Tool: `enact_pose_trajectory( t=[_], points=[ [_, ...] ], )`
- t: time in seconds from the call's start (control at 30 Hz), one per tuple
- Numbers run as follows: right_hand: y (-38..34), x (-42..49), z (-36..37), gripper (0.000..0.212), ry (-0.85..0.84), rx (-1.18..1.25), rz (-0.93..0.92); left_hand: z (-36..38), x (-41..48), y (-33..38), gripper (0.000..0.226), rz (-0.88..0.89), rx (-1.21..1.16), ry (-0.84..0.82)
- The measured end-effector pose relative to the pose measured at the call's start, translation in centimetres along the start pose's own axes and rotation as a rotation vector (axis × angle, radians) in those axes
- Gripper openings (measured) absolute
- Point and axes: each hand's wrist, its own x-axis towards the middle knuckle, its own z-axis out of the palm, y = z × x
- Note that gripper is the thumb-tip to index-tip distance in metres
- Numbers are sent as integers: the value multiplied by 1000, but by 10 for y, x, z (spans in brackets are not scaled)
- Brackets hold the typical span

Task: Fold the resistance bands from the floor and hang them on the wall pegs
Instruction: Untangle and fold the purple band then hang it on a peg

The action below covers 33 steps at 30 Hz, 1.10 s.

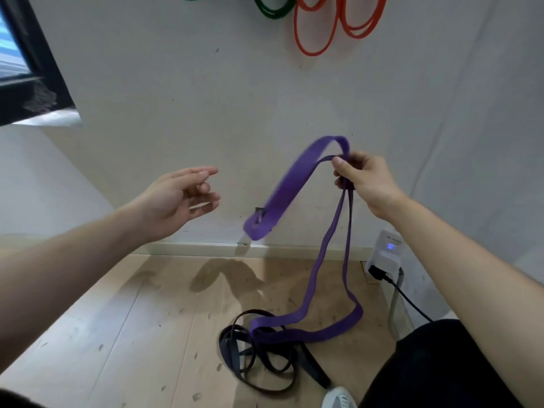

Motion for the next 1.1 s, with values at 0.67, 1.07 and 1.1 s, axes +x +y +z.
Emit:
enact_pose_trajectory(
  t=[0.67,1.07,1.1],
  points=[
    [-30,-8,9,18,-115,217,-53,22,-9,-39,65,-60,724,-66],
    [-10,2,-7,23,69,128,67,18,-9,-25,26,78,422,-32],
    [-7,3,-8,24,71,116,80,20,-9,-22,27,85,379,-31]
  ],
)
